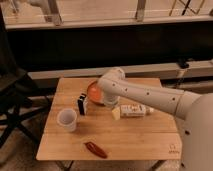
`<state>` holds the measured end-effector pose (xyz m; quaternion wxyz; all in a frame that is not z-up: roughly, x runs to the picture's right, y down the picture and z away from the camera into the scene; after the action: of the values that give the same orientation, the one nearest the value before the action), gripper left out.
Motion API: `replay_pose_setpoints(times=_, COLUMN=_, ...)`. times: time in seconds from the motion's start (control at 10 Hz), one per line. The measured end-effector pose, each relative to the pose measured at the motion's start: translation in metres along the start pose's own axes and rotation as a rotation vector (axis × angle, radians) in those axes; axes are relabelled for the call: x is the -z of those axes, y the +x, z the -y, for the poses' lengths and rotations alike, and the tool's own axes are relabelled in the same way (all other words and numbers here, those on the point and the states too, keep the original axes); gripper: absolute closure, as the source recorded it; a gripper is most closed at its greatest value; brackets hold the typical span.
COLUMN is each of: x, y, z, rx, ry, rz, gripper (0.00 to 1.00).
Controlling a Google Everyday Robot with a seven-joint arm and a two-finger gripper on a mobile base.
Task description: Knock the eraser over
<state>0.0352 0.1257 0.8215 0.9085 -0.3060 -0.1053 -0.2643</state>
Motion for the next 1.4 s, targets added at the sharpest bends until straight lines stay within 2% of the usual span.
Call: replay_pose_setpoints(times=1.4, x=-0.0085, y=0.0016, z=0.0069, rx=0.045, ry=-0.026, rz=-0.007, gripper=0.2)
